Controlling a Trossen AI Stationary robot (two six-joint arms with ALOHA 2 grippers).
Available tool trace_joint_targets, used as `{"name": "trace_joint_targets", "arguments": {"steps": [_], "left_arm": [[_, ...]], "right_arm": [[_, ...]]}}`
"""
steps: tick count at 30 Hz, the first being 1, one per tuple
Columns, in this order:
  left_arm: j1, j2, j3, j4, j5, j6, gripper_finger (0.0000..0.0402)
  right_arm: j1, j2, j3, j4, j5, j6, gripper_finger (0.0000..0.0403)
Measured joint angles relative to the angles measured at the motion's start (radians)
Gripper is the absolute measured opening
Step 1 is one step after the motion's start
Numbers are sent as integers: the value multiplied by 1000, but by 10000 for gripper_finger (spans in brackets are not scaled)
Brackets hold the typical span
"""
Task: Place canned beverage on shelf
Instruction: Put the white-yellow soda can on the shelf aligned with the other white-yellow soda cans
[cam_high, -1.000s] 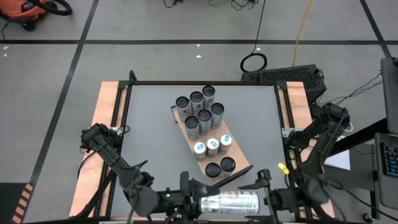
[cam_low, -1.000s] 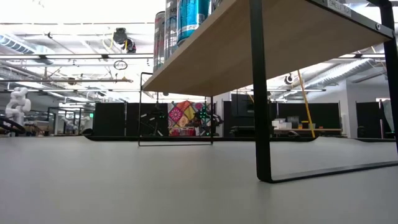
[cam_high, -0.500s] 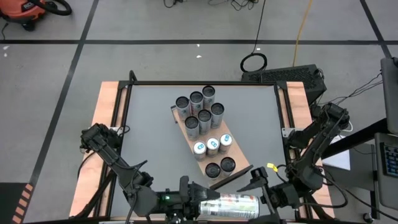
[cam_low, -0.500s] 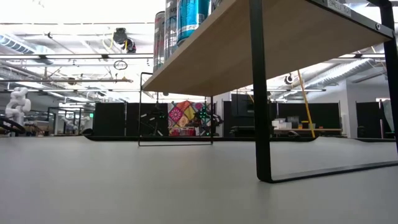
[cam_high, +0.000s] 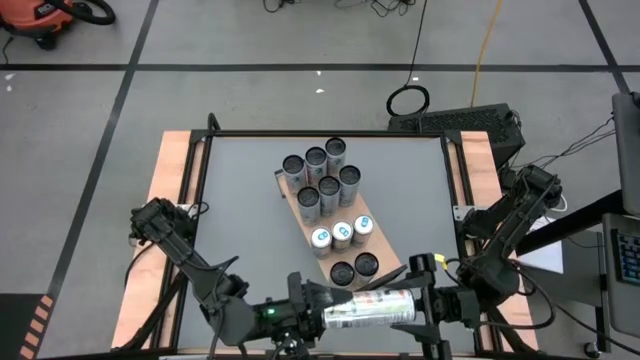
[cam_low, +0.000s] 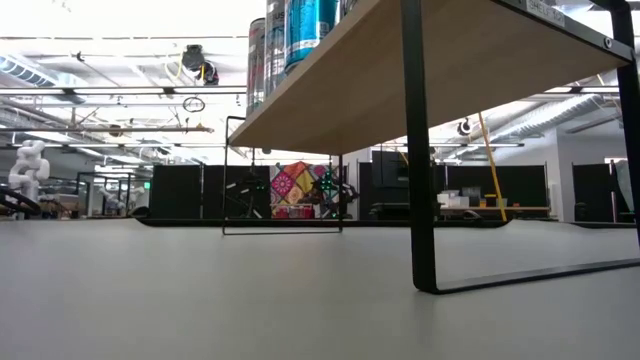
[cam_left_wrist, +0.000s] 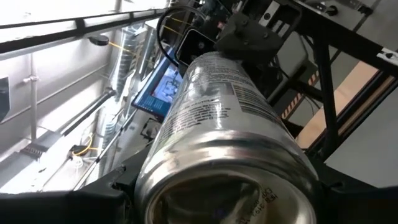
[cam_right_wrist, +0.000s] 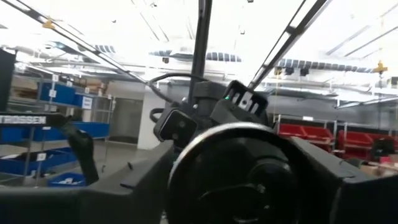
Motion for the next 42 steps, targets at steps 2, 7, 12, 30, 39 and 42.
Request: {"name": "trace_joint_targets", "arguments": {"steps": [2,7,12,30,39,42], "left_arm": [[-1,0,0,0,-5,-1,248],[0,0,0,-5,-4,0,249],[0,0,0,-12,-13,-30,265],[-13,-3,1,-35,-62,-444,377],[-26,-3,2,-118,-97,-625,378],[-28,-3,2,-147,-74,-730,378]], "right_arm": [[-3,0,0,1,11,-6,222],[-2,0,0,-1,34,-21,196],[-2,0,1,5,42,-29,209],[25,-45,1,-68,52,-237,204],[64,-132,1,-275,46,-226,199],[73,-155,1,-329,43,-208,200]]}}
